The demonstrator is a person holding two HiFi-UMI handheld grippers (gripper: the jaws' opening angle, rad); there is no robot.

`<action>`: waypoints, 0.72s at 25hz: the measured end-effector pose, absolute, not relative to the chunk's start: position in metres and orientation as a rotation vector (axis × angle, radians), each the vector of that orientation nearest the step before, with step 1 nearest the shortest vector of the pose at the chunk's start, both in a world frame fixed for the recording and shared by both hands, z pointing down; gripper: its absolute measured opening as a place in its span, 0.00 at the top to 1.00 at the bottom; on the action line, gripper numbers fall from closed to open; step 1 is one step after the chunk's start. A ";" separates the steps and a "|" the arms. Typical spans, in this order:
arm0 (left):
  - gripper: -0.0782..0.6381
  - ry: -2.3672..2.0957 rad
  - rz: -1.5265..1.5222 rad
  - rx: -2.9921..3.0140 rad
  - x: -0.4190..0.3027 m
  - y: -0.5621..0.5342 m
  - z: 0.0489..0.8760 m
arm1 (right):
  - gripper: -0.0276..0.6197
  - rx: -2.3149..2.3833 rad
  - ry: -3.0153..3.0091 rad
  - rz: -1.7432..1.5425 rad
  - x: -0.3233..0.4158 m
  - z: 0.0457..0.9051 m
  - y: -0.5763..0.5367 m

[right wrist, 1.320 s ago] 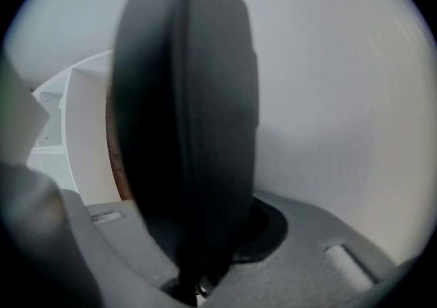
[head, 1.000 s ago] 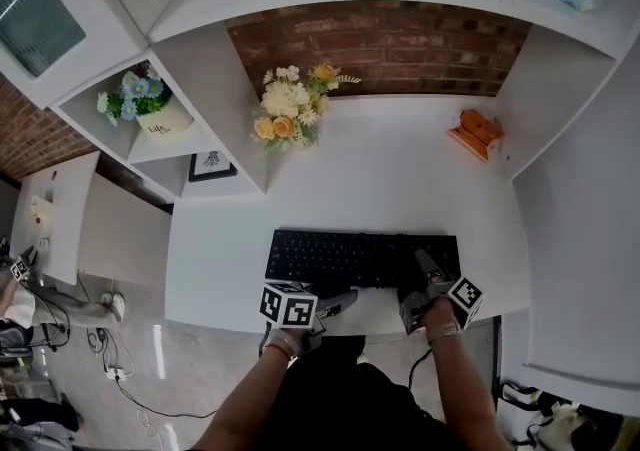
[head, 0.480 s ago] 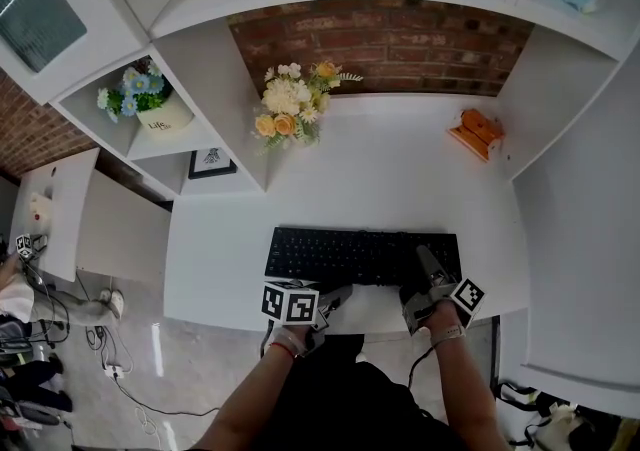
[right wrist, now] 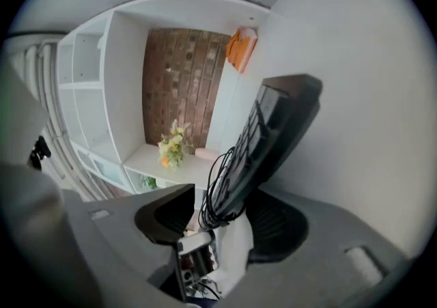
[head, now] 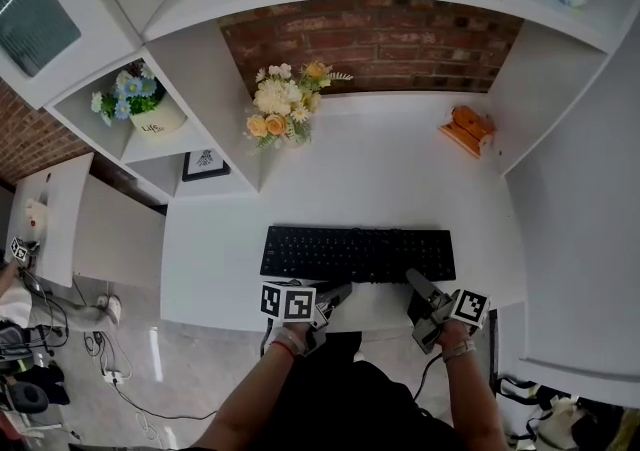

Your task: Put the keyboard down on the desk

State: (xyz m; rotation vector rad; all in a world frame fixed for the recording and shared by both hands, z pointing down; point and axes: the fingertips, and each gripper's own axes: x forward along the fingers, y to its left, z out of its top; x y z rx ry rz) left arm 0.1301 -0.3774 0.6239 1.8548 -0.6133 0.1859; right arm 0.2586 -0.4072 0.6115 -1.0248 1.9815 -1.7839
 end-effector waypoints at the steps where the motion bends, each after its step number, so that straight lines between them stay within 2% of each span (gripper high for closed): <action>1: 0.90 -0.614 0.189 1.855 0.130 -0.377 0.624 | 0.61 -1.028 2.052 -1.781 0.257 0.611 -0.403; 7: 0.90 -0.616 0.228 1.859 0.131 -0.377 0.628 | 0.61 -1.026 2.465 -1.799 0.243 0.613 -0.376; 9: 0.90 -0.622 0.226 1.851 0.130 -0.376 0.629 | 0.66 -1.095 2.607 -1.796 0.246 0.621 -0.368; 12: 0.90 -0.633 0.223 1.839 0.129 -0.374 0.631 | 0.94 -1.241 2.760 -1.742 0.256 0.631 -0.365; 18: 0.90 -0.651 0.231 1.801 0.129 -0.374 0.634 | 0.96 -1.385 2.687 -1.702 0.266 0.639 -0.373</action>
